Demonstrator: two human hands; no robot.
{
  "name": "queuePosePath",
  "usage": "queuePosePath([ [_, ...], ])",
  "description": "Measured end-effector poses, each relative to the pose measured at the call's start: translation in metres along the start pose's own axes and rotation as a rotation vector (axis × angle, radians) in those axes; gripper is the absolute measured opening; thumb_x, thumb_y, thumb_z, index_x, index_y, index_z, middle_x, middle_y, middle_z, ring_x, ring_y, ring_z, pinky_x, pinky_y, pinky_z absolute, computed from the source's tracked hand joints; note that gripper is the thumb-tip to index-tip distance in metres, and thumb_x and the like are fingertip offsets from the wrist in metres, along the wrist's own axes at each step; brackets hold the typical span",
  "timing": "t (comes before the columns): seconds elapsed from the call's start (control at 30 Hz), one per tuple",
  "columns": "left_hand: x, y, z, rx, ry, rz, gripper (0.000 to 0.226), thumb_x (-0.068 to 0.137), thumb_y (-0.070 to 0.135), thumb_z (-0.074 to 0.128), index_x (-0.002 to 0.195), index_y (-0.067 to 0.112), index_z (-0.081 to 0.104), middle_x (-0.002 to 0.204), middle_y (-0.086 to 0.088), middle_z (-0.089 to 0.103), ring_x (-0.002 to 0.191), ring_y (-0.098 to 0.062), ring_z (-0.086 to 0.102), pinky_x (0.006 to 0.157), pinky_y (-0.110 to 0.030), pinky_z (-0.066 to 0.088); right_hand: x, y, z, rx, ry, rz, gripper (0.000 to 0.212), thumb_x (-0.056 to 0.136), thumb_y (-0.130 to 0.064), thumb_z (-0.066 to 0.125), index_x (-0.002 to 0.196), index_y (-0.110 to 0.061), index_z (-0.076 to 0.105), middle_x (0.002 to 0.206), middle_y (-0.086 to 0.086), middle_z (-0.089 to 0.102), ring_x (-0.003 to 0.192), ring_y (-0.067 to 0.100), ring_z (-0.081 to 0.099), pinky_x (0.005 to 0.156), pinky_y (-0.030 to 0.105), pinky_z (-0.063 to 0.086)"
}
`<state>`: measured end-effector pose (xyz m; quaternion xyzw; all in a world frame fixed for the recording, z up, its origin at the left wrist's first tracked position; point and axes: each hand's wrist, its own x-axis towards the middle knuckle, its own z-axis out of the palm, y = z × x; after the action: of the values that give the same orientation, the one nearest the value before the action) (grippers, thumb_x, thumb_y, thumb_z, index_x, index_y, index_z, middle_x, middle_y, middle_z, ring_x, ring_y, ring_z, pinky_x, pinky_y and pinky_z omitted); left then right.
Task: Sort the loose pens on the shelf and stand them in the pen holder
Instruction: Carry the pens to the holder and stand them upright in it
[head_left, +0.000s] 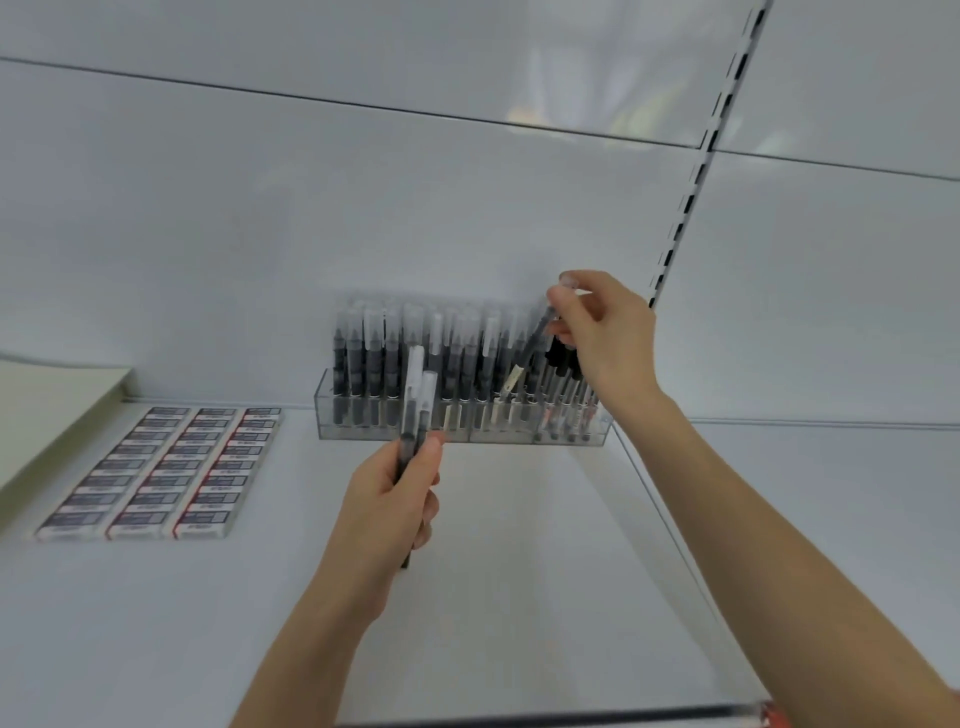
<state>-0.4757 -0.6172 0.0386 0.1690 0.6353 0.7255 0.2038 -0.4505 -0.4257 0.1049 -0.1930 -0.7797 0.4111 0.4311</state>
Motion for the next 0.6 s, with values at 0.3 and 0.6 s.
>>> queuePosePath([
  [0.3, -0.002, -0.004, -0.005, -0.119, 0.011, 0.047, 0.009, 0.089, 0.007, 0.056, 0.089, 0.012, 0.063, 0.051, 0.005, 0.054, 0.048, -0.011, 0.047, 0.042, -0.018, 0.039, -0.002, 0.003, 0.027, -0.247, -0.321, 0.047, 0.013, 0.091, -0.021, 0.057, 0.091, -0.008, 0.060, 0.081, 0.006, 0.065, 0.075, 0.027, 0.069, 0.080, 0.044, 0.055],
  [0.6, -0.008, 0.002, 0.005, -0.192, -0.116, 0.019, 0.012, 0.090, 0.010, 0.052, 0.099, 0.007, 0.059, 0.071, -0.004, 0.071, 0.049, -0.009, 0.058, 0.043, -0.018, 0.045, -0.044, -0.002, 0.007, 0.133, -0.220, 0.211, 0.022, 0.088, -0.032, 0.059, 0.089, -0.011, 0.067, 0.077, 0.001, 0.072, 0.068, 0.012, 0.069, 0.068, 0.026, 0.056],
])
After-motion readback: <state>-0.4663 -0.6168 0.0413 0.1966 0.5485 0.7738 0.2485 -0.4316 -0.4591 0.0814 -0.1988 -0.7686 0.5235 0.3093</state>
